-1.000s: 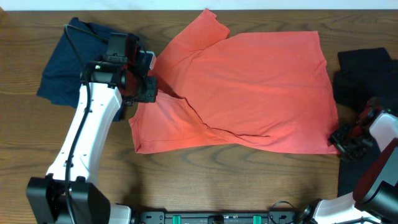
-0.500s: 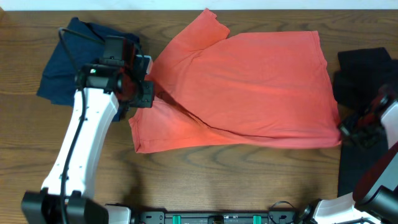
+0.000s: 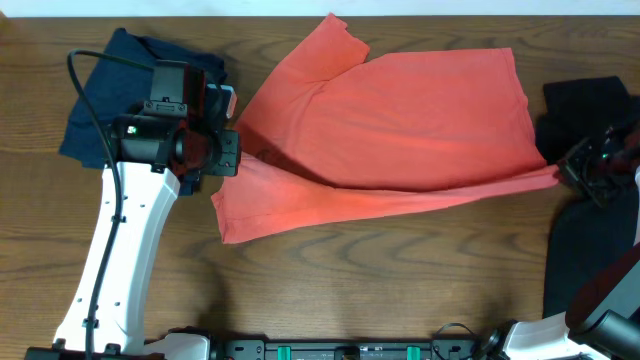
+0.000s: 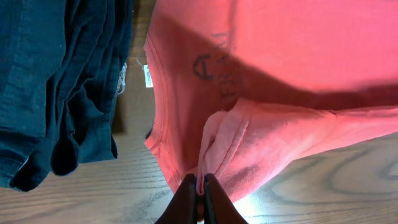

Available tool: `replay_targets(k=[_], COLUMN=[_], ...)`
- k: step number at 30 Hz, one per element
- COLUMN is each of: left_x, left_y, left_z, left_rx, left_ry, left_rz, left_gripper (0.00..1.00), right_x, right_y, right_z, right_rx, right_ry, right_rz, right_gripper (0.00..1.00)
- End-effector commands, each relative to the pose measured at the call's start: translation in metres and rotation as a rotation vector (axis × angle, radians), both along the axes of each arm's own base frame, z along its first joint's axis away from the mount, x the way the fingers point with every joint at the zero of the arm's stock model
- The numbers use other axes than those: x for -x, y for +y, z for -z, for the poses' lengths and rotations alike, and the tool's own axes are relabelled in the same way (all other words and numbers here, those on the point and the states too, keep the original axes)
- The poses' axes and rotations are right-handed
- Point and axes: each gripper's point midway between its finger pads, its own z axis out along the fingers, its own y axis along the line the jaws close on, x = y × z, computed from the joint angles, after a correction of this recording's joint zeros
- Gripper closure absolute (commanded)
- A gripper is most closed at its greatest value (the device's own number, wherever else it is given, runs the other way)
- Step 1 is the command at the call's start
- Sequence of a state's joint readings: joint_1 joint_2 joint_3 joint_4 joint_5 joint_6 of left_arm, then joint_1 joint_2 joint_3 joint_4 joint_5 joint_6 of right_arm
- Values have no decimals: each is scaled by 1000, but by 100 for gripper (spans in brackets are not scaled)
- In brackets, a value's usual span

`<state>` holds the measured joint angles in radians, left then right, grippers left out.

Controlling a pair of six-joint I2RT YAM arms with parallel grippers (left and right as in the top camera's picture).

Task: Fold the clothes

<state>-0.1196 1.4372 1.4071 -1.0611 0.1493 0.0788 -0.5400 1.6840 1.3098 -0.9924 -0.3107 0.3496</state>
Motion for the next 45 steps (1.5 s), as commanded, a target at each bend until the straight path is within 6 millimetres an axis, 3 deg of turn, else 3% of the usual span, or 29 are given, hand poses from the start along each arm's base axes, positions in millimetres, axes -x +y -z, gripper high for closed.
replay_targets(k=[1,7,9,15,18,29,37,45], left_x=[-4,-16,-19,-19,-20,-34,-44,-75], left_y=[3,1,1,1,1,-1,-3,-6], left_z=[-7,-12,-14,-14,-15,-16,2,2], left_rx=[-12,-9,-7,-6,-8,-17,-26,-19], left_ry=[-24,-77,-91,-94,-98,-143,-113,-195], left_rz=[-7,-1,-1,-1,3,33,47,46], left_gripper=[94,94,94,94,94,94,94,94], right_x=[-19,-29,-21,28,36,-14,-33,-50], right_y=[13,6,3,0,-4,2,11,14], right_z=[-14,-14,-11,3,5,3,25,49], right_rx=[-25,20,27,79,109,81,45,-3], right_ry=[-89,-95,-47,183,221,39,45,31], right_rz=[-52,19,66,107,109,115,129,116], right_gripper=[99,99,99,99,99,99,99,99])
